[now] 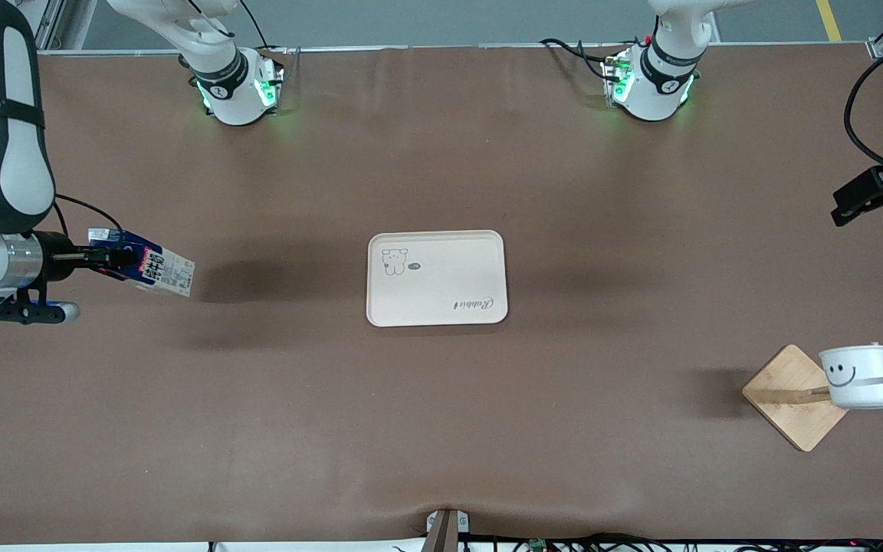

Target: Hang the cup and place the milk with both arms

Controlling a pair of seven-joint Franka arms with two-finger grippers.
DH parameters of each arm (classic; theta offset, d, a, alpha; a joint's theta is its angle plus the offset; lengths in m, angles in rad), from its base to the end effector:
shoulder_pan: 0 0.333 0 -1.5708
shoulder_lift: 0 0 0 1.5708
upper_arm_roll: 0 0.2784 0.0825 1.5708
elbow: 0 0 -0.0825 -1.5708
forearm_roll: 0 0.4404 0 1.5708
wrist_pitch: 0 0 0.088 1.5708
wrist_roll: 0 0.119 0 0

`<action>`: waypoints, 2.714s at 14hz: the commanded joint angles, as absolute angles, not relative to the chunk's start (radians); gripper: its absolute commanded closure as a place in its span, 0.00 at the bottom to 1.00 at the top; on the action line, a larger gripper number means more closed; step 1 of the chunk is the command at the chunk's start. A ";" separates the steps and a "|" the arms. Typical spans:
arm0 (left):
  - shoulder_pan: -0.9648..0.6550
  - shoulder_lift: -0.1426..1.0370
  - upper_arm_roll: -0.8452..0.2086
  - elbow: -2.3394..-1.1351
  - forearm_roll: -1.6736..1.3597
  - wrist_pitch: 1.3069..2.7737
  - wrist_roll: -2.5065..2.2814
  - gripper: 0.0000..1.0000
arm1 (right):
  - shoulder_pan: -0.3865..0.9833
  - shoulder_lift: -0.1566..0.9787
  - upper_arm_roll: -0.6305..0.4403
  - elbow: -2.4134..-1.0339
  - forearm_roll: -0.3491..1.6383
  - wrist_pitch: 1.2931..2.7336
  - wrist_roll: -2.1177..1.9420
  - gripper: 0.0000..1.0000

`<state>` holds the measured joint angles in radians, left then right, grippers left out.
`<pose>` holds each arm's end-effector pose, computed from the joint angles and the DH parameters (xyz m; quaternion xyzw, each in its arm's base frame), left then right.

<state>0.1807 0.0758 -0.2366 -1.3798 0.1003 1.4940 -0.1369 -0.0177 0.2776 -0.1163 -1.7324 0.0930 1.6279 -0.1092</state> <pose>0.6232 -0.0167 0.6231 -0.9979 -0.0458 -0.0240 0.0389 0.6229 -0.0708 0.3235 -0.9813 0.0244 0.1838 0.0517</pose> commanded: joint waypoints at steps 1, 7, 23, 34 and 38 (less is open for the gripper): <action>0.109 0.016 -0.172 -1.436 0.086 1.480 -0.129 0.00 | 0.000 0.187 -0.087 -1.907 0.010 1.729 -0.129 1.00; -0.078 -0.035 -0.029 -1.499 0.086 1.468 -0.146 0.00 | -0.025 0.187 -0.087 -2.017 -0.015 1.851 -0.138 1.00; -0.080 -0.077 -0.035 -1.559 0.039 1.477 -0.166 0.00 | 0.002 0.281 -0.087 -1.270 0.020 1.514 -0.137 0.00; -0.087 -0.071 -0.037 -1.555 0.026 1.451 -0.247 0.00 | -0.022 -0.089 -0.084 -1.577 0.031 1.356 -0.126 0.00; -0.084 -0.069 -0.035 -1.551 0.037 1.451 -0.207 0.00 | -0.028 -0.147 -0.086 -1.679 0.026 1.405 -0.127 0.00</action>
<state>-0.0825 -0.0535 -0.0395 -1.5445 0.0361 1.4613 -0.2258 -0.0124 -0.0846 -0.0952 -1.5941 0.0215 1.3712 -0.1272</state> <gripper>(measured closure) 0.000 0.000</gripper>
